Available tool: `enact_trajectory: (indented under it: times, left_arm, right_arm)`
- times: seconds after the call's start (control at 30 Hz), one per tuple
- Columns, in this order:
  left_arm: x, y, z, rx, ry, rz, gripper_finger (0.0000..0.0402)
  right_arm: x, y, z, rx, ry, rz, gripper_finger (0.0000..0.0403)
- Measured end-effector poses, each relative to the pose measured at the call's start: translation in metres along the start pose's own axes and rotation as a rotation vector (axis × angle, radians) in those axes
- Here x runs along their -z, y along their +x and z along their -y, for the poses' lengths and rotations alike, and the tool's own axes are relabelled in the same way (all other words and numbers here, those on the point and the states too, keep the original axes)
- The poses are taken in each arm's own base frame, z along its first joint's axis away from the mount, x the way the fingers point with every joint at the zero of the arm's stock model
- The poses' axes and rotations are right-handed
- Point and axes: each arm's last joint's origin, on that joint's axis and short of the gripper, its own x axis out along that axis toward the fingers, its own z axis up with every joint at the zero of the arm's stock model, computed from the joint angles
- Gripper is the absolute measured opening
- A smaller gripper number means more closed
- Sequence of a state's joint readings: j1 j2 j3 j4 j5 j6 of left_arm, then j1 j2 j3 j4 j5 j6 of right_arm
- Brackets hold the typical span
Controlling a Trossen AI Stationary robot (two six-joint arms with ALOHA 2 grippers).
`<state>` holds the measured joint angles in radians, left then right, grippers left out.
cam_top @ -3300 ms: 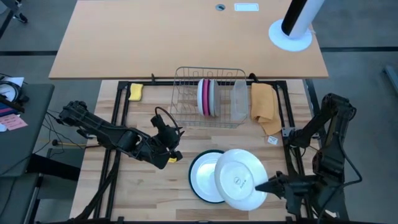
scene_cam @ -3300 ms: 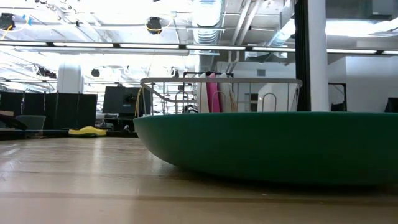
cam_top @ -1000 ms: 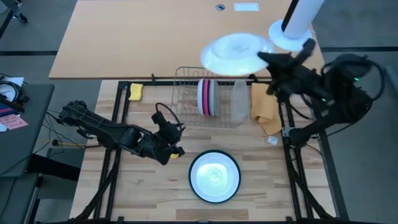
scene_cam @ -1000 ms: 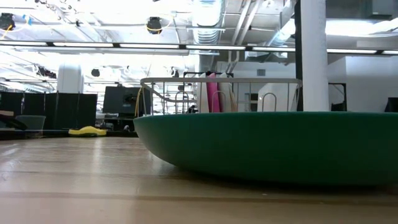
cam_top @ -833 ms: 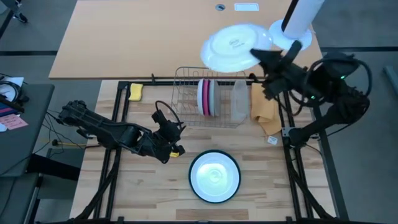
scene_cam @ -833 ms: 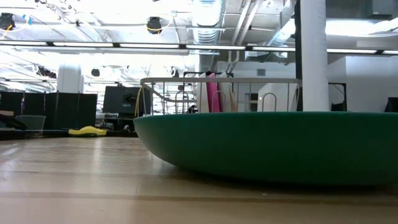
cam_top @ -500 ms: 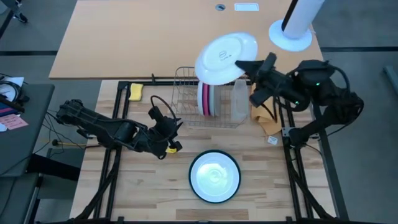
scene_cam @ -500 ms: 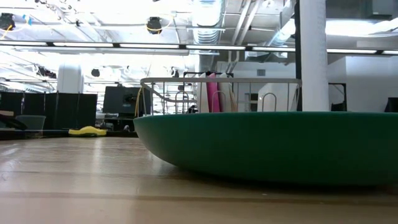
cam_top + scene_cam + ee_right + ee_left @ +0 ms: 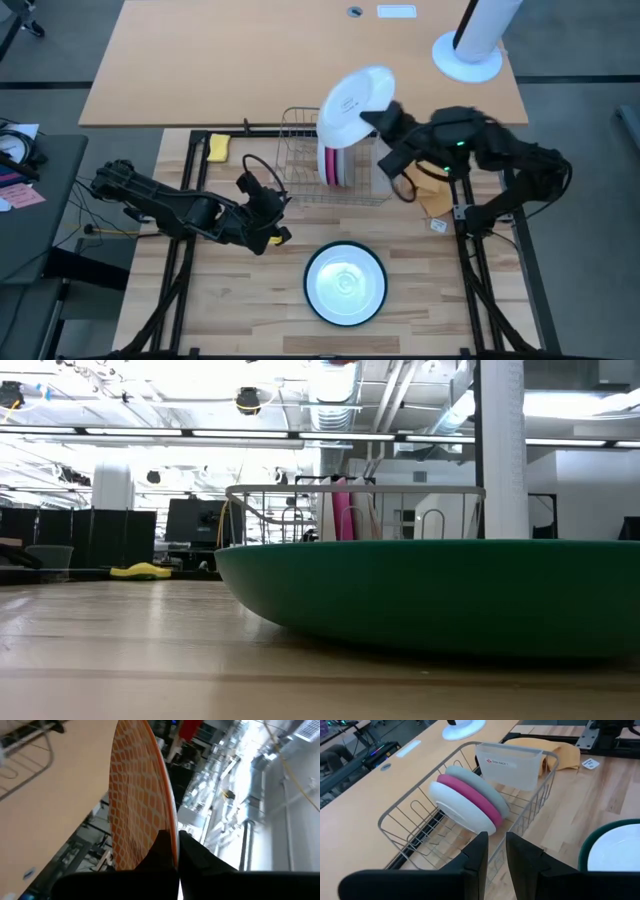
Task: Sort dishes
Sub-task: Put the orange plate into the dish rack
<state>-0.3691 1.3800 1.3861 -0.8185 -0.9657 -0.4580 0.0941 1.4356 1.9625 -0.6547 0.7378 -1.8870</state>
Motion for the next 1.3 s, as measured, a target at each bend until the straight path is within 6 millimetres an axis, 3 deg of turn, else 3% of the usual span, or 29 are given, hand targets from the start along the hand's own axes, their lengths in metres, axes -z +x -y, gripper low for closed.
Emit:
enact_trajectory:
  times: [0.43, 0.7, 1.03, 1.3]
  left_arm:
    - [0.000, 0.000, 0.000, -0.003, 0.004, -0.003, 0.0062]
    - [0.000, 0.001, -0.001, -0.004, 0.008, -0.005, 0.0062]
    - [0.001, 0.001, -0.001, -0.003, 0.007, -0.006, 0.0062]
    - [0.017, 0.009, -0.001, -0.027, 0.070, -0.061, 0.0062]
  right_arm:
    - [-0.019, 0.031, -0.015, -0.106, -0.130, 0.000, 0.0000]
    - [-0.021, 0.036, -0.016, -0.110, -0.135, -0.008, 0.0000]
    - [-0.043, 0.067, -0.033, -0.208, -0.211, 0.007, 0.0000]
    - [-0.041, 0.077, -0.039, -0.252, -0.230, -0.032, 0.0000]
